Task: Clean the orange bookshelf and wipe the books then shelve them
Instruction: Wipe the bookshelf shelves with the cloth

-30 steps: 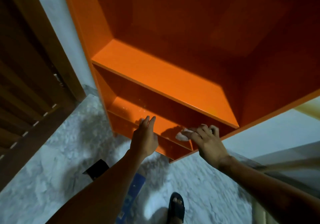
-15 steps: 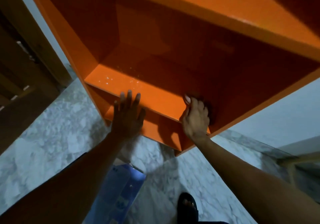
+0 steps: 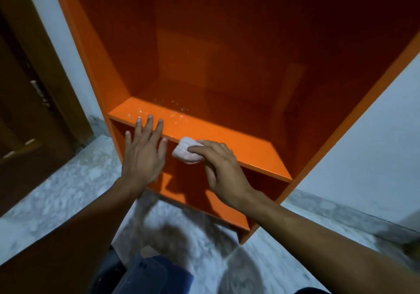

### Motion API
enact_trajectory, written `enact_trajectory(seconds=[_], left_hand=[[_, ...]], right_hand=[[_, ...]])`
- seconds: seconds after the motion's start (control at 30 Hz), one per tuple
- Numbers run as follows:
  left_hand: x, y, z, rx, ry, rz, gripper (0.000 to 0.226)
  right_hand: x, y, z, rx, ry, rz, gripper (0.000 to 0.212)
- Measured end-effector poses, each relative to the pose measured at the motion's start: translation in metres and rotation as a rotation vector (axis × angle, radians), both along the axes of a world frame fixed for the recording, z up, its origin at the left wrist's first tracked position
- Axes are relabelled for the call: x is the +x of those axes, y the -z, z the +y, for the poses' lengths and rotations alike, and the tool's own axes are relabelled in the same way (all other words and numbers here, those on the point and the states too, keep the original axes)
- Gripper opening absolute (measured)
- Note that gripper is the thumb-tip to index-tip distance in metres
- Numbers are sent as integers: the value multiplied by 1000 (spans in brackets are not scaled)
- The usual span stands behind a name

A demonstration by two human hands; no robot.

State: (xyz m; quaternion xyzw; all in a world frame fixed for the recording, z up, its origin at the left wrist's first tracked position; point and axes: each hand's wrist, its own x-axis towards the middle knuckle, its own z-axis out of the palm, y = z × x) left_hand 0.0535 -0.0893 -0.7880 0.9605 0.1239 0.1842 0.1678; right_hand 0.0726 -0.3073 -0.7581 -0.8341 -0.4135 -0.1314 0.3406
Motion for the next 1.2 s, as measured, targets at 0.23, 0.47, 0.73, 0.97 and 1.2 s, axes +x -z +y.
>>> enact_trajectory(seconds=[0.23,0.47,0.73,0.97,1.2], left_hand=[[0,-4,0,1,1,10,58],[1,1,-9,-36,-28,-26,60],[1,3,-9,-47,-35,-34,58],[-7,-7,1,-3,29,86,74],[-11,-17,0,37,42,142,79]], right_hand=[[80,-49,-34,91,873,354,22],[84,-49,-31,-339,735,557,37],[53,-11,8,-257,205,44,31],[11,-9,0,-163,-254,42,28],[63,-48,-5,317,360,57,31]])
